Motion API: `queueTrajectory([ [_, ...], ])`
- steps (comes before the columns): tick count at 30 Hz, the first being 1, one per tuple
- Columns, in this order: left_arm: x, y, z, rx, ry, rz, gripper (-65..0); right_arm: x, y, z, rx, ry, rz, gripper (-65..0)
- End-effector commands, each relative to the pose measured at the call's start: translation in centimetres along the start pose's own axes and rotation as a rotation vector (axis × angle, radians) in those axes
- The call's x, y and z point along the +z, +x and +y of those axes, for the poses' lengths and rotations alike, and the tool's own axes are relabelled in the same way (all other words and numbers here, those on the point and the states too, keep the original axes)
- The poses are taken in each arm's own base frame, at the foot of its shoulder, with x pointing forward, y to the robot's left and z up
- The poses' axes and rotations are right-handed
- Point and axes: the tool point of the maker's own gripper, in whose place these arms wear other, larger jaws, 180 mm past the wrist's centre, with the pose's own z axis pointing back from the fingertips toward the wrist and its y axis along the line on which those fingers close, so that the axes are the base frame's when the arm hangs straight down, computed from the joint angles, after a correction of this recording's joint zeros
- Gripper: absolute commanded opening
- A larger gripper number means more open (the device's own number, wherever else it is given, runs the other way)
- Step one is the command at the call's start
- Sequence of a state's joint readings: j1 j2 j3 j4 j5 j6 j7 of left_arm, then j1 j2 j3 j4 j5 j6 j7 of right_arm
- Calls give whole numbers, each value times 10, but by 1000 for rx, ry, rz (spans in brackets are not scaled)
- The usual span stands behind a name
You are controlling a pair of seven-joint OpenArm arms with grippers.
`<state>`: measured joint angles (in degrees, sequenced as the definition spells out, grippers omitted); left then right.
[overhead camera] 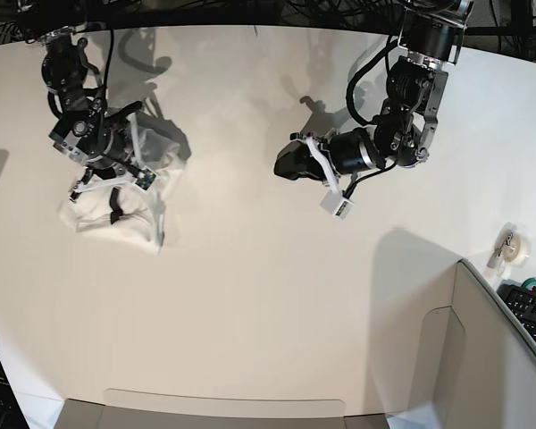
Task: Layout the t-shirt on the table in an organized manner, then fold the t-shirt properly
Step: 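Grasp the folded shirt with the right gripper and drag it off toward the table's corner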
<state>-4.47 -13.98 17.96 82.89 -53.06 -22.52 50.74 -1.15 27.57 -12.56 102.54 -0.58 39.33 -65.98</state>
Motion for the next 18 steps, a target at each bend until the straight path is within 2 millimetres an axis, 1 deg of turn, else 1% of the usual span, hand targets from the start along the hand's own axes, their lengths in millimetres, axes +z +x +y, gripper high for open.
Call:
queueTrajectory([
  [1,3,14,-6,-19,-21,-42,-649,2,-23,-8,29,-22,84,-650],
  [4,3,10,-5,-12,-20,-37,-649,7,-44,-25,68,-59,139,-650],
  [6,3,9,-6,-10,-21,-37,-649,10,-56,-34,88,-75,171,-650],
  [9,3,3,-5,0,-21,-28,-649,15,-71,-46,131,-97,217,-650],
  [13,2,1,-6,5,-23,-26,-649,16,-83,-47,266,-100,274,-650],
  [15,2,0,-7,7,-24,-26,-649,13,-83,-42,349,-104,273,-650],
  [18,2,-7,-7,22,-25,-18,-649,7,-94,-37,469,-115,323,-650],
])
